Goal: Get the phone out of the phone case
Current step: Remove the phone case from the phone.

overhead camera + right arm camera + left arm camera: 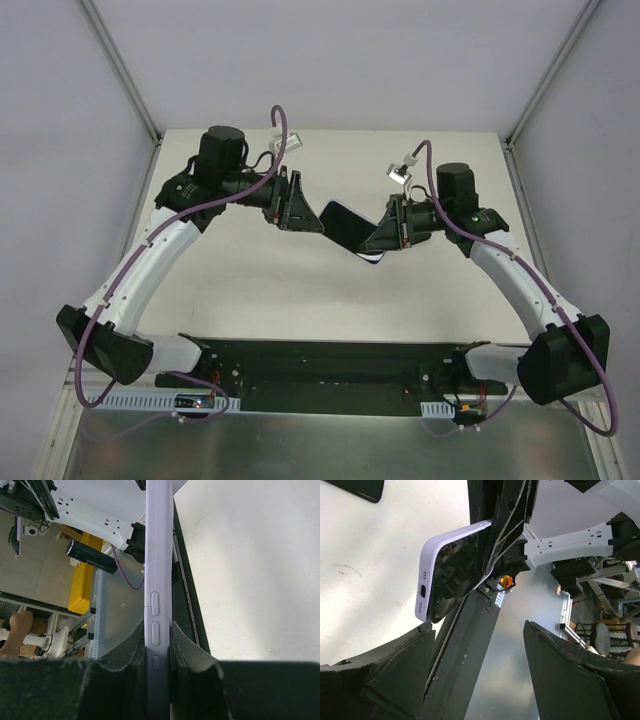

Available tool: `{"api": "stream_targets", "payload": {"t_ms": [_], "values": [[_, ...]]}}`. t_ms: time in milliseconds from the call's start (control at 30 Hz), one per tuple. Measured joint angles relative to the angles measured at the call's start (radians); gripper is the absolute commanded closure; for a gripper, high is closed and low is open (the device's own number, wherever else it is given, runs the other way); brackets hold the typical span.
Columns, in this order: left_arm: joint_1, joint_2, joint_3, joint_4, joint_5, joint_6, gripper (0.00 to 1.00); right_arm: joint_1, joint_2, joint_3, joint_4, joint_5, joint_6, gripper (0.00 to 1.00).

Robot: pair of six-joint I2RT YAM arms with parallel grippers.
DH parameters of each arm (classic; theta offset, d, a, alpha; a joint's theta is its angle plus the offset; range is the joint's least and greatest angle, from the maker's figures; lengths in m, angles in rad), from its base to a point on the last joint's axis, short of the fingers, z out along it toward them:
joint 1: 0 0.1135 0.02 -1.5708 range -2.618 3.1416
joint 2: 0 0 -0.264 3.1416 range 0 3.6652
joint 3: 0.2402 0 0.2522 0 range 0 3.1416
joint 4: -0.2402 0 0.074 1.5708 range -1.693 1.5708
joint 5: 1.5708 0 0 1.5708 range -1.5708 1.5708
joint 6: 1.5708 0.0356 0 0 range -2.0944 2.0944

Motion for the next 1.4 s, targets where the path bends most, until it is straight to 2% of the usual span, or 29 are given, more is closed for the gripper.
{"api": "stream_targets", "payload": {"t_ms": [400, 1400], "values": [[0.0, 0.019, -0.021, 0.058, -0.002, -0.053, 0.35, 0.0, 0.0, 0.0, 0.007, 0.0, 0.003, 1.0], [0.007, 0.024, -0.081, 0.153, 0.008, -0.099, 0.37, -0.005, 0.0, -0.002, 0.029, 0.001, 0.058, 1.0]]}}
